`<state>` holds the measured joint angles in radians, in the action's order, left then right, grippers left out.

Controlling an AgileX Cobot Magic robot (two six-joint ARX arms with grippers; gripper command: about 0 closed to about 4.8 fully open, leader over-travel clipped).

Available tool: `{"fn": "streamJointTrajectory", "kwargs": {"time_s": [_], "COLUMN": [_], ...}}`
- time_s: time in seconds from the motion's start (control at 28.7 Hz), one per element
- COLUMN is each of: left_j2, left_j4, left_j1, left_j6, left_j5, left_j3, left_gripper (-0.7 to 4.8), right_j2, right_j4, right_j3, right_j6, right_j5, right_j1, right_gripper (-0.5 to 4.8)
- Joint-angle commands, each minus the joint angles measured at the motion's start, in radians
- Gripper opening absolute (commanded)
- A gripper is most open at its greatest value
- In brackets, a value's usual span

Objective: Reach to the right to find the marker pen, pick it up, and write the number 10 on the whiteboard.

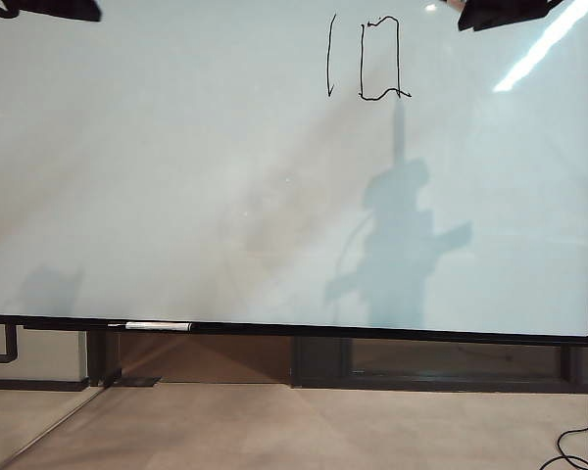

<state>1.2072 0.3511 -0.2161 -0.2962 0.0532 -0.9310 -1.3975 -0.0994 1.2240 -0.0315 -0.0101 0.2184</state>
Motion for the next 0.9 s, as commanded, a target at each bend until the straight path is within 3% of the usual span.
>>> {"fn": "streamJointTrajectory", "kwargs": {"time_s": [0.03,0.28,0.59,0.9], "left_j2": [-0.04,-0.14,-0.3,-0.546], "left_j4": [-0.047,-0.153,-0.431,-0.62], "left_j1": [0.0,0.006,0.017,0.011], "left_j6": [0.063,0.114,0.233,0.406], "left_j5": [0.13,0.138,0.145,0.144], "left_j3": [-0.004,-0.004,-0.003,0.063], "left_gripper": [-0.06,-0.06,-0.06,-0.06], "right_j2": [0.063,0.203,0.43,0.735], "right_j4": [0.029,0.073,0.209,0.402], "right_j3": [-0.004,-0.061,-0.118,-0.227], "right_j6": [0.0,0.013,0.013,0.055], "right_j5": [0.02,0.045,0.091,0.126], "right_j1": [-0.003,-0.007,-0.007,-0.006], "right_gripper": [-0.05,-0.05,-0.05,-0.05]}}
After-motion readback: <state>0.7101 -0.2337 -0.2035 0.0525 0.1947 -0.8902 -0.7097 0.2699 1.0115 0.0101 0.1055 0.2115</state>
